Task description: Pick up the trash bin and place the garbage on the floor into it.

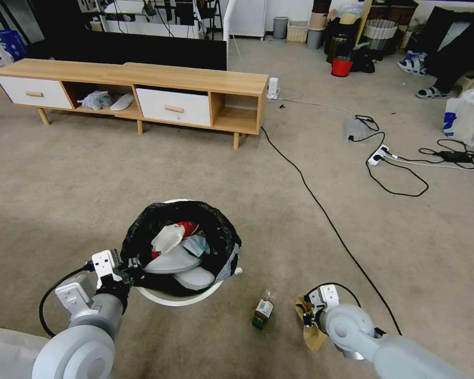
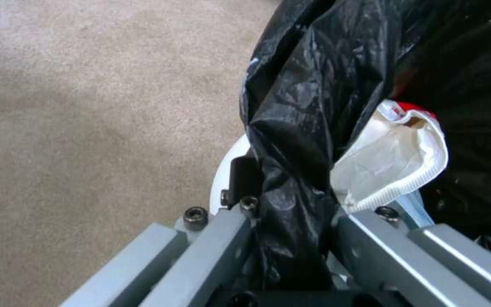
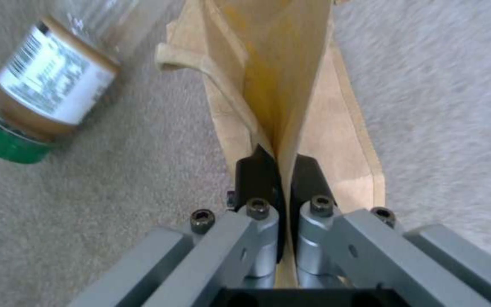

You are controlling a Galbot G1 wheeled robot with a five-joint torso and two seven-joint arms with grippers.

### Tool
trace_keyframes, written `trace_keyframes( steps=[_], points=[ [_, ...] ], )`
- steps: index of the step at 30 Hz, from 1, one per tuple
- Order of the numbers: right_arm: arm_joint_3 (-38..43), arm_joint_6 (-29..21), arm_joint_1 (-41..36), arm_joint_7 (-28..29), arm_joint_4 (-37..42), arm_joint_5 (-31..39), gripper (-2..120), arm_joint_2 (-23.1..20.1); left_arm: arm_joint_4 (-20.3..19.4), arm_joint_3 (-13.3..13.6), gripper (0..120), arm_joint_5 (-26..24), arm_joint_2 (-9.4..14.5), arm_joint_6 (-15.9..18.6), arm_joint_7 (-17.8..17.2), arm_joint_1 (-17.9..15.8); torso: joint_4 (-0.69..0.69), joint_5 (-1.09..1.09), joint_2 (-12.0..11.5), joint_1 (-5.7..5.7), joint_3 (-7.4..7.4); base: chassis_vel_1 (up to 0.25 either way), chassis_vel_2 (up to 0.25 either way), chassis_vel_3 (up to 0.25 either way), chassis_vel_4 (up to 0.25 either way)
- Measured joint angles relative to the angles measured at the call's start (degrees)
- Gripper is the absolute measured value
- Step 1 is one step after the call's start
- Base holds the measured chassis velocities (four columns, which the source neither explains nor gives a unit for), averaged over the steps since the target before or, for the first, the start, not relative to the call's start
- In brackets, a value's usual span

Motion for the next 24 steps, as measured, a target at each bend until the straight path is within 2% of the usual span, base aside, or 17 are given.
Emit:
trace_keyframes(
  steps=[9, 12, 15, 18, 19, 22, 23, 24],
  points=[
    [12.33, 0.56, -8.98, 0.28, 10.7, -0.27, 0, -7.51, 0.23, 1.94, 0, -0.2, 1.51, 0.38, -0.34, -0.02, -0.01, -0.01, 0.0, 0.0, 0.0, 0.0, 0.0, 0.0, 0.0],
    [22.18, 1.13, -14.19, -0.7, 17.53, -0.52, 0, -11.6, 0.57, 2.93, 0, -1.47, 3.57, 0.76, -0.98, -0.46, -0.01, -0.01, 0.0, 0.0, 0.0, 0.0, 0.0, 0.0, 0.0],
    [24.79, 1.23, -14.94, -0.9, 19.05, -0.43, 0, -12.31, 0.74, 3.11, 0, -2.04, 4.35, 1.04, -1.27, -0.69, -0.01, 0.0, 0.0, 0.0, 0.0, 0.0, 0.0, 0.0, 0.0],
    [31.98, 1.64, -15.86, -1.49, 23.08, -0.23, 0, -13.96, 1.04, 4.02, 0, -5.74, 7.84, 2.34, -3.67, -2.14, 0.01, -0.01, 0.0, 0.0, 0.0, 0.0, 0.0, 0.0, 0.0],
    [31.98, 1.64, -15.86, -1.49, 23.08, -0.23, 0, -13.96, 1.04, 4.02, 0, -5.74, 7.84, 2.34, -3.67, -2.14, 0.01, -0.01, 0.0, 0.0, 0.0, 0.0, 0.0, 0.0, 0.0],
    [35.93, 2.01, -15.42, -1.86, 25.67, -0.1, 0, -14.67, 1.29, 4.83, 0, -10.81, 11.19, 3.41, -6.71, -3.66, -0.01, 0.0, 0.0, 0.0, 0.0, 0.0, 0.0, 0.0, 0.0],
    [35.93, 2.01, -15.42, -1.86, 25.67, -0.1, 0, -14.67, 1.29, 4.83, 0, -10.81, 11.19, 3.41, -6.71, -3.66, -0.01, 0.0, 0.0, 0.0, 0.0, 0.0, 0.0, 0.0, 0.0],
    [37.46, 2.35, -14.68, -2.0, 27.1, -0.13, 0, -14.82, 1.76, 5.55, 0, -14.18, 13.33, 3.82, -8.71, -4.87, 0.0, -0.01, 0.0, 0.0, 0.0, 0.0, 0.0, 0.0, 0.0]
  ],
)
